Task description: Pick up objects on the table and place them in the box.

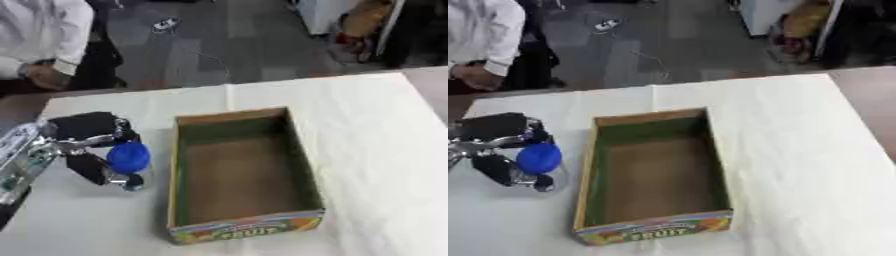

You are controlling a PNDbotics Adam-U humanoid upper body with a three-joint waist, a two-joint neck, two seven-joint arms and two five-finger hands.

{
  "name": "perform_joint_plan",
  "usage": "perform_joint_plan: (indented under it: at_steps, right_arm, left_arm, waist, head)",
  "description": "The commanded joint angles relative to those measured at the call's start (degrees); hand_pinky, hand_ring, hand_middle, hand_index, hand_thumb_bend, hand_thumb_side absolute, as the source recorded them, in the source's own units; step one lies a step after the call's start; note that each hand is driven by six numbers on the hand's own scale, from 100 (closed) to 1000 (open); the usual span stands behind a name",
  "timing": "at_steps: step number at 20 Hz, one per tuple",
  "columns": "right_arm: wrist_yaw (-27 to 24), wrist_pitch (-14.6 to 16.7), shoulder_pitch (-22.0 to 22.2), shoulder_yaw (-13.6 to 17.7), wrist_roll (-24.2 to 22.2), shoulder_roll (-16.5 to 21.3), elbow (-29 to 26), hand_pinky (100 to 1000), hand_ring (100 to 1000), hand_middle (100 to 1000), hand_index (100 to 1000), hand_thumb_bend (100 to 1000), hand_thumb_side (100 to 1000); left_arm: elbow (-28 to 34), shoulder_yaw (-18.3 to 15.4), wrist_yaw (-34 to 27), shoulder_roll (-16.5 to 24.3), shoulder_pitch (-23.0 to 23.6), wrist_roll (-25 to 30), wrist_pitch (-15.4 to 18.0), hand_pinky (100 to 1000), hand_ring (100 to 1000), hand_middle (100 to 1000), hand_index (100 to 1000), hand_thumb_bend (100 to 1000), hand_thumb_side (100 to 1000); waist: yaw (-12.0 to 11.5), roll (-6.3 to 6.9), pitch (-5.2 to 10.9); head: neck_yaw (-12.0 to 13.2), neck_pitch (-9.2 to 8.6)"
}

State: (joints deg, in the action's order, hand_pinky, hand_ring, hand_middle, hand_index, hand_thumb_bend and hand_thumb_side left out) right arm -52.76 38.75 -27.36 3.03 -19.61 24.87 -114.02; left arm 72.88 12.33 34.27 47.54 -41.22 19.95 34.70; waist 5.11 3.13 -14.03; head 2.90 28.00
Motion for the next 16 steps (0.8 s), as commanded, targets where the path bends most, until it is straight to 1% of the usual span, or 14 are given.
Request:
perform_joint_plan:
  at_steps: [1, 5, 8, 11, 16]
  right_arm:
    - [0.3, -0.1, 0.0, 0.6, 0.4, 1.8, -0.6, 319, 333, 432, 777, 100, 1000]
    - [0.4, -0.1, 0.4, 0.5, 0.7, 2.0, -0.6, 317, 333, 432, 777, 100, 1000]
    - [0.3, -0.1, 0.3, 0.4, 0.8, 2.1, -0.6, 318, 333, 431, 777, 100, 1000]
    - [0.5, -0.7, 0.1, 0.3, 0.8, 2.1, -0.6, 322, 333, 432, 778, 100, 1000]
    - [0.7, -1.4, -0.4, 0.0, 0.7, 2.0, -0.6, 325, 333, 433, 779, 100, 1000]
  left_arm:
    - [2.0, -1.1, -2.4, 3.5, -2.5, 0.7, -0.5, 100, 100, 100, 283, 223, 828]
    - [3.8, -0.3, -6.5, 3.9, -4.7, 2.1, -0.5, 100, 100, 100, 292, 223, 830]
    - [5.8, 1.2, -10.0, 3.4, -5.4, 3.8, 0.6, 100, 100, 100, 299, 226, 828]
    - [7.3, 1.9, -12.1, 2.8, -5.9, 5.1, 1.5, 100, 100, 100, 298, 227, 828]
    - [8.9, 3.0, -15.3, 1.6, -6.5, 4.1, 4.1, 100, 100, 100, 317, 228, 827]
  waist:
    - [-0.2, 0.06, 1.70]
    - [-0.5, 0.23, 2.35]
    - [-0.3, 0.38, 2.48]
    - [-0.1, 0.52, 2.43]
    - [0.5, 0.76, 2.23]
  head:
    - [-1.0, 0.15]
    - [-0.9, 0.50]
    - [-0.4, 0.50]
    - [-0.2, 0.27]
    - [-0.2, 0.09]
